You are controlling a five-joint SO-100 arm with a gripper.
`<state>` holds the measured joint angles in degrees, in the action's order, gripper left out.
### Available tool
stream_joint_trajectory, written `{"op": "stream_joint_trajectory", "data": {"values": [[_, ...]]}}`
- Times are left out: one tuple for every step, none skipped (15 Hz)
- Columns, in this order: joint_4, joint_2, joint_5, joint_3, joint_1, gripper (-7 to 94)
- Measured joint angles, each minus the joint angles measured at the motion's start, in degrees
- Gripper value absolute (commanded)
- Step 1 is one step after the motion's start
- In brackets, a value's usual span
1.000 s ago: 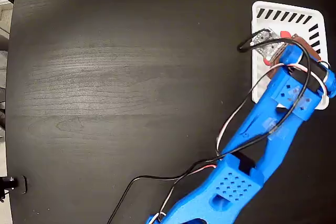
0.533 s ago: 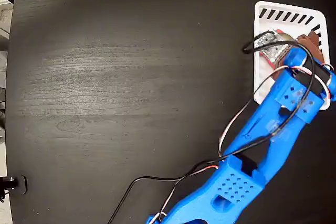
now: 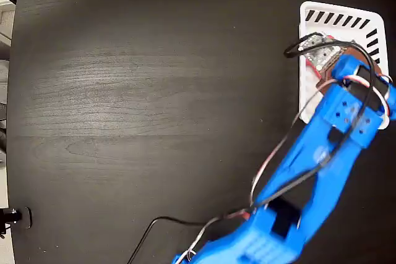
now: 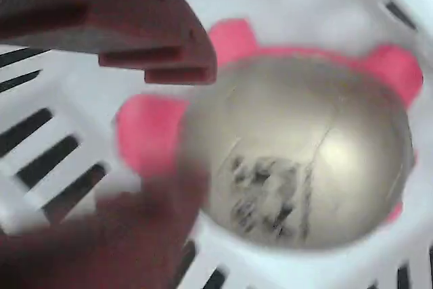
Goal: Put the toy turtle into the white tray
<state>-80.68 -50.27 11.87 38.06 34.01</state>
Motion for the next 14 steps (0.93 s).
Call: {"op": "stream_joint_trajectory", "data": {"values": [[3.08,-5.63,0.62,6.24,-0.79,0],[5.45,-11.34,1.23,12.39,-2.11,0],[8.0,-17.67,1.76,18.63,-4.13,0],[9.76,-24.43,1.93,24.79,-6.86,0],[11.16,-31.11,2.29,31.03,-9.76,0],[11.69,-37.27,3.08,35.77,-13.45,0],[11.87,-44.12,3.69,40.87,-17.93,0],[11.87,-49.92,4.31,44.38,-22.41,-1],[11.25,-54.93,4.66,47.55,-26.81,-1],[11.16,-59.94,4.66,51.86,-30.5,-1],[11.51,-64.25,4.39,56.51,-33.22,-1],[12.39,-69.26,3.87,62.14,-34.8,-1],[13.8,-74.36,3.08,67.76,-35.24,-1],[15.56,-79.72,2.11,74.27,-35.42,-1]]}}
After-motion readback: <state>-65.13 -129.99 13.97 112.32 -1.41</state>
